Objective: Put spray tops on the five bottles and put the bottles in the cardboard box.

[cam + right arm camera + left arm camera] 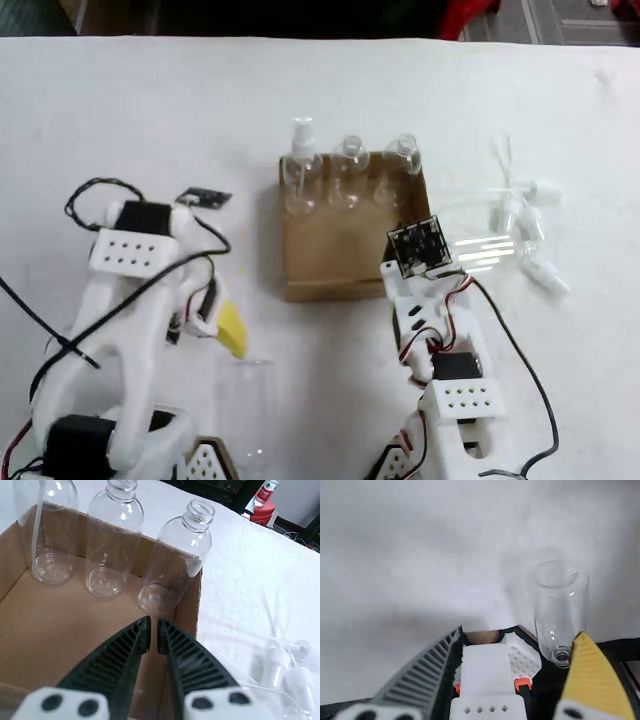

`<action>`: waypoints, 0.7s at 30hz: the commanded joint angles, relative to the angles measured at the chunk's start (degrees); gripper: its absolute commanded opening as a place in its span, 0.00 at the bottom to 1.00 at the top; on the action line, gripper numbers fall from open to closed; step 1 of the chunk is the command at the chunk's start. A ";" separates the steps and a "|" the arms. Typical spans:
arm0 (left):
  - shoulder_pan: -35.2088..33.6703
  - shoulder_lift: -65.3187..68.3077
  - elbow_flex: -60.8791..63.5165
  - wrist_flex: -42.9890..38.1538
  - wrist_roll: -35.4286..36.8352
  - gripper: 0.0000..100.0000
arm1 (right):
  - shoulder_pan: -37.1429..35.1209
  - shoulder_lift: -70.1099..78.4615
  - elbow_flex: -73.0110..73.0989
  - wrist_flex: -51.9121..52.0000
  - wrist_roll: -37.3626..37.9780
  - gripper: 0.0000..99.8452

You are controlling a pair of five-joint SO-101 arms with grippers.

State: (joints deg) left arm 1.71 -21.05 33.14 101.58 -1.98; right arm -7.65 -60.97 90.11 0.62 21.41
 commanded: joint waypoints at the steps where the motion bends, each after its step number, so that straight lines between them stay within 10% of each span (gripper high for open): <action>1: 4.97 -2.51 1.14 0.79 2.99 0.32 | -0.13 0.13 -0.35 -1.10 0.62 0.02; 21: 19.30 1.80 10.02 -11.52 10.11 0.40 | -0.13 0.13 -0.35 -1.10 0.62 0.02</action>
State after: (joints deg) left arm 20.00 -21.76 43.52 91.21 7.16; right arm -7.65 -60.97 90.11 0.62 21.41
